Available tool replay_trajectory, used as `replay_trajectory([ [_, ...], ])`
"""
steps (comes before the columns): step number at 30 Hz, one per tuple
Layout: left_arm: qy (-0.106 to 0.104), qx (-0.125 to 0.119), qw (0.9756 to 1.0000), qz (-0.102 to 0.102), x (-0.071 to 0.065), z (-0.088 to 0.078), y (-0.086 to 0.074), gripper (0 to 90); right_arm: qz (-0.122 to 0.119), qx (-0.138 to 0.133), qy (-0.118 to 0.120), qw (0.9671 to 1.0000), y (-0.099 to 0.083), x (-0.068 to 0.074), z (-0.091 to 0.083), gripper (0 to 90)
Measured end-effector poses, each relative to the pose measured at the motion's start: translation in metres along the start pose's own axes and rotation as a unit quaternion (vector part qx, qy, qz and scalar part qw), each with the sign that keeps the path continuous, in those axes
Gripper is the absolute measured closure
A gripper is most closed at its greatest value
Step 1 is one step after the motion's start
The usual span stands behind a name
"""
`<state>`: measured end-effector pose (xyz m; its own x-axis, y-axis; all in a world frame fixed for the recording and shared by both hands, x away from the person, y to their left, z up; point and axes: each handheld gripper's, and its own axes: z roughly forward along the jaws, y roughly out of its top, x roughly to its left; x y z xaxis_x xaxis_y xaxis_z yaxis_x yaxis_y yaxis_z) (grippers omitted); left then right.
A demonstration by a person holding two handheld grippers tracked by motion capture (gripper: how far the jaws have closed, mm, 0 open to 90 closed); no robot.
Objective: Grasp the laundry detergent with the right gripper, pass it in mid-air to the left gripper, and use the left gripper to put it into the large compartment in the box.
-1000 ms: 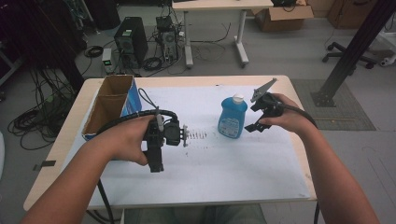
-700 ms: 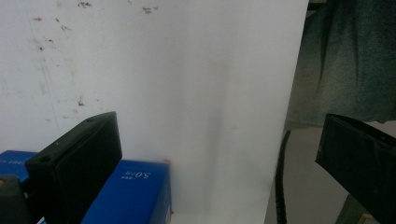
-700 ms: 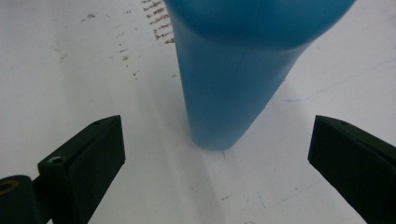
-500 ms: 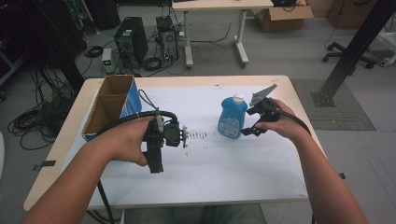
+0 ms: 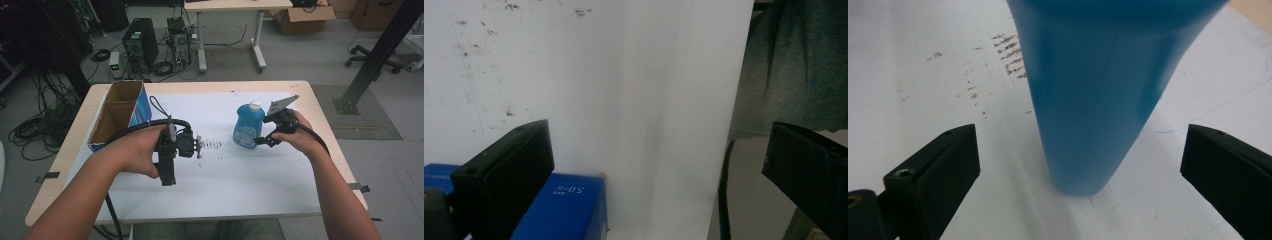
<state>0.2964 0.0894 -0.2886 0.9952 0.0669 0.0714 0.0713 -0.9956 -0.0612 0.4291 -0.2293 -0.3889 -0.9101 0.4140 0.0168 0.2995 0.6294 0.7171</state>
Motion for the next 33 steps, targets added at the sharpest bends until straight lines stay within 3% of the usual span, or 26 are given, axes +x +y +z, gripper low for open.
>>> replay_trajectory([
  [8, 0.002, -0.001, 1.0000, 0.000, 0.000, 0.001, 0.001, 0.4, 0.013, -0.030, -0.007, 0.9995, -0.008, -0.001, 0.005, 2.5],
  [19, 0.006, -0.001, 1.0000, 0.001, 0.000, 0.000, 0.003, 0.2, 0.012, -0.062, -0.019, 0.9978, -0.007, 0.000, 0.009, 2.0],
  [33, 0.003, 0.002, 1.0000, 0.002, 0.001, 0.002, 0.004, 0.3, 0.016, -0.083, -0.025, 0.9961, -0.009, 0.002, 0.021, 2.0],
])
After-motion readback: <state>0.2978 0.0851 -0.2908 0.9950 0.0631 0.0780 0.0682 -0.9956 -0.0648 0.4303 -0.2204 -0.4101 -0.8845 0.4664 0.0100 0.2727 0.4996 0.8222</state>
